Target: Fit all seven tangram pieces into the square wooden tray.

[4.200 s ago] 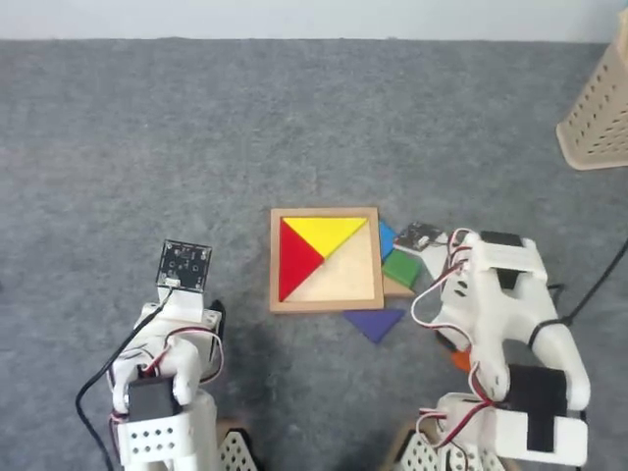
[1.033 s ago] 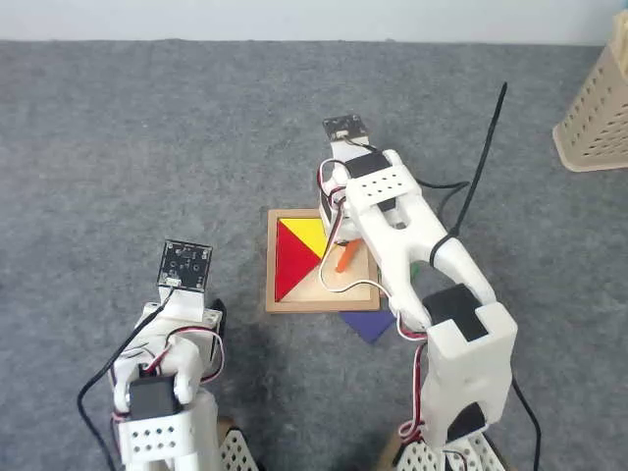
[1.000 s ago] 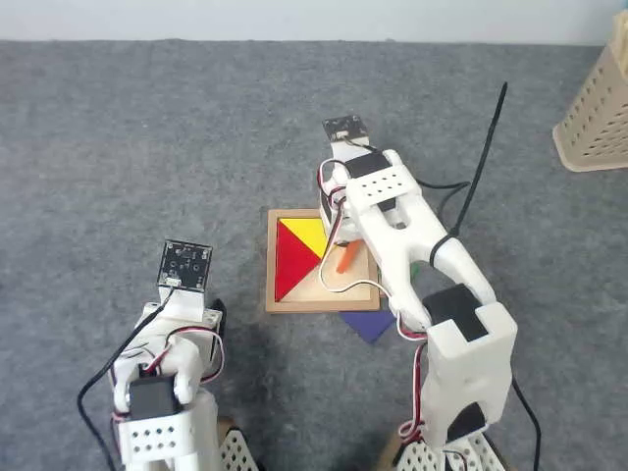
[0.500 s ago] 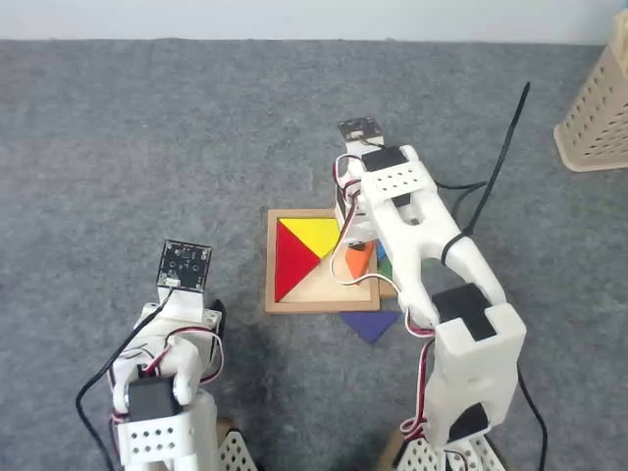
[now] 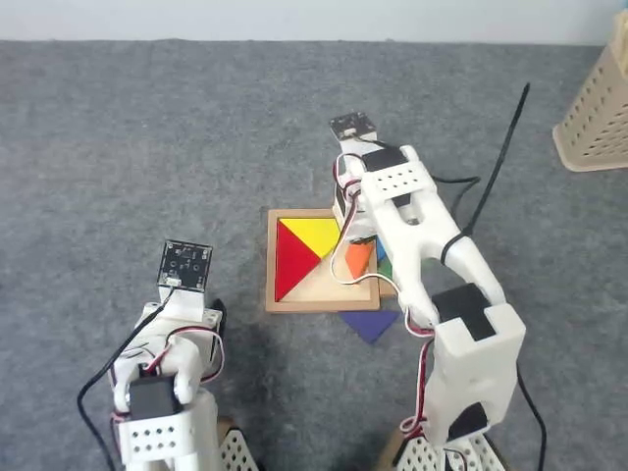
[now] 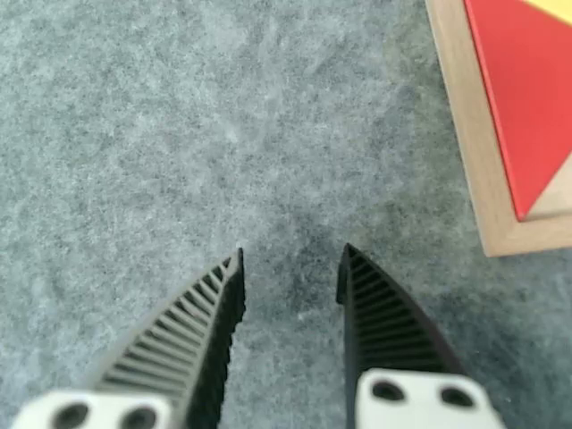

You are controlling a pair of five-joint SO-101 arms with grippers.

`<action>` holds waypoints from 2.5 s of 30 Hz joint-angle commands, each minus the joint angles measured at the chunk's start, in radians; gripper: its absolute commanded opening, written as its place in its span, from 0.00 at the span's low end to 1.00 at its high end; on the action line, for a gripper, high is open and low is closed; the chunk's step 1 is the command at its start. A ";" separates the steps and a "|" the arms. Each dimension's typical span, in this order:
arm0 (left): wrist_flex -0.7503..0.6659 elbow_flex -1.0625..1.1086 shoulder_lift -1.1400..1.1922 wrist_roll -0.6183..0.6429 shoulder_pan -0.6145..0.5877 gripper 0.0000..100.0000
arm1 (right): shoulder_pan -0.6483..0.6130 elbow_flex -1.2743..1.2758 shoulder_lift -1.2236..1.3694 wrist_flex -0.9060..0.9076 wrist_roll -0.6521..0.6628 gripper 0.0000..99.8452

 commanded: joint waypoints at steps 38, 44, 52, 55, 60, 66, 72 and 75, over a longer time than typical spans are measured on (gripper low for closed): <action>0.005 -0.012 -0.006 -0.005 0.002 0.17 | 0.012 0.520 -0.329 -0.452 0.176 0.01; 0.005 -0.012 -0.006 -0.005 0.002 0.17 | -0.007 0.580 -0.337 -0.447 0.175 0.01; 0.005 -0.012 -0.006 -0.005 0.002 0.17 | -0.056 0.606 -0.337 -0.441 0.170 0.01; 0.005 -0.012 -0.006 -0.005 0.002 0.17 | -0.110 0.608 -0.337 -0.412 0.170 0.01; 0.005 -0.012 -0.006 -0.005 0.002 0.17 | -0.122 0.603 -0.348 -0.409 0.169 0.01; 0.005 -0.012 -0.006 -0.005 0.002 0.17 | -0.039 0.629 -0.579 -0.407 0.157 0.01; 0.005 -0.012 -0.006 -0.005 0.002 0.17 | 0.027 0.707 -0.673 -0.453 0.104 0.01; 0.005 -0.012 -0.006 -0.005 0.002 0.17 | 0.028 0.701 -0.591 -0.450 0.106 0.01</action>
